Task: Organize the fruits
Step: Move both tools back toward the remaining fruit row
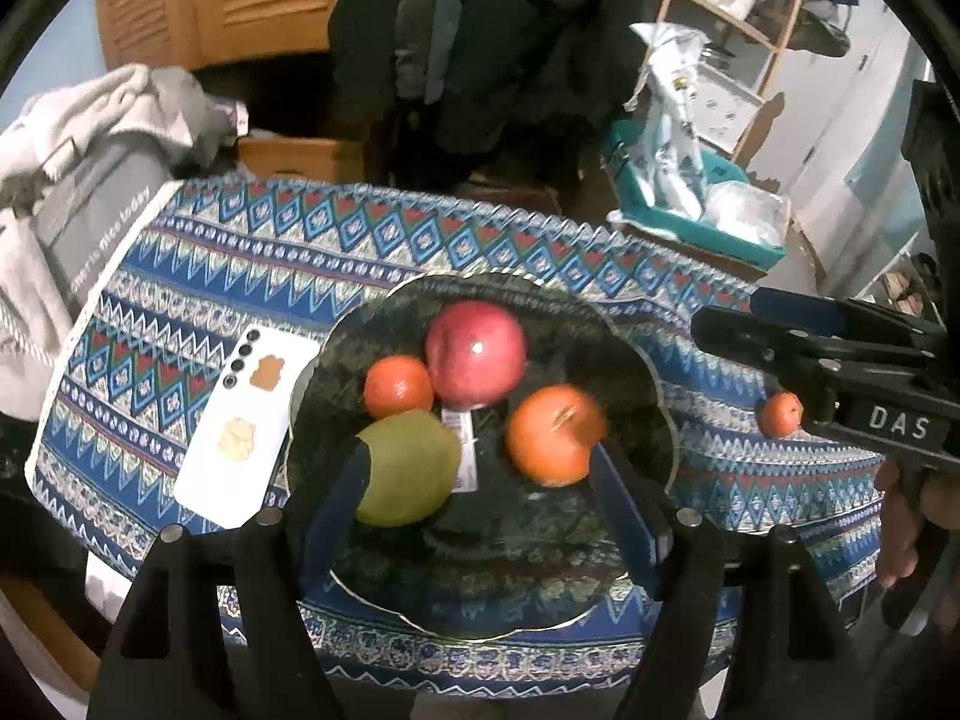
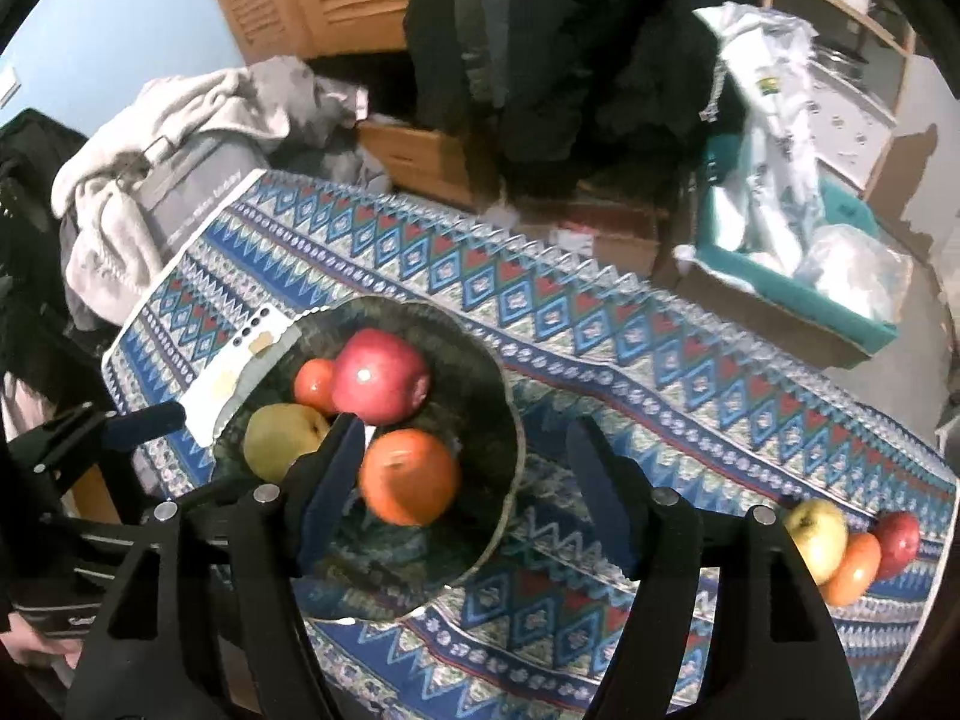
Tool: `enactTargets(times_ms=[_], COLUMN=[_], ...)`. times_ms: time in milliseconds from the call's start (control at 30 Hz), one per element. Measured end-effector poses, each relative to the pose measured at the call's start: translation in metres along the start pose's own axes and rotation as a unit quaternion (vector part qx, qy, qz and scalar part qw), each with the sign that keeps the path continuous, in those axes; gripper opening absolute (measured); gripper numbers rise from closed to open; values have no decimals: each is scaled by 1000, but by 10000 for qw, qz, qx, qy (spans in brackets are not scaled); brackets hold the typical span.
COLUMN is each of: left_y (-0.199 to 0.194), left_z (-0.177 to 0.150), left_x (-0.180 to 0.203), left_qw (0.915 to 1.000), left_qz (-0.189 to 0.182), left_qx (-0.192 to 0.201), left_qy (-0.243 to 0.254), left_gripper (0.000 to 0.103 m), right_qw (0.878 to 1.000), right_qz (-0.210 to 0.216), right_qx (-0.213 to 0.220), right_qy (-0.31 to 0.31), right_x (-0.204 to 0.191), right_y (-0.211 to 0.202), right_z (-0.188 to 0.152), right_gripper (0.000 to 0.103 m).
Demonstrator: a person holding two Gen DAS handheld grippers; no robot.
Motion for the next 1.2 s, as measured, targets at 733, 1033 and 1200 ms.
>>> enactTargets(times_ms=[733,1033,1200], left_y=[-56,-62,-61], left_z=[32,36,37], left_x=[82,103,122], left_qw=[9934,9912,9895], left_qz=[-207,-251,-307], left_qx=[715,788,785], left_qy=[867,1030,1176], left_gripper=[81,81,81], right_qw=[9927,9896,9880], right_qz=[-235,-316,-430], right_qx=[1173,1364,1421], right_qy=[161,327,414], right_x=[42,66,82], right_y=[-109,-129,-137], right_z=[6,-4,-11], right_gripper=[75,75,75])
Point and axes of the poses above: each gripper's, at about its wrist camera, not at the fingertips, and y roughly the way its jaws point, x to its right, z to its top, the point moved 10 cm from there along y, roughly the way its jaws point, and after that the axes turned 11 degrees about -z, right-handed, at the moved point
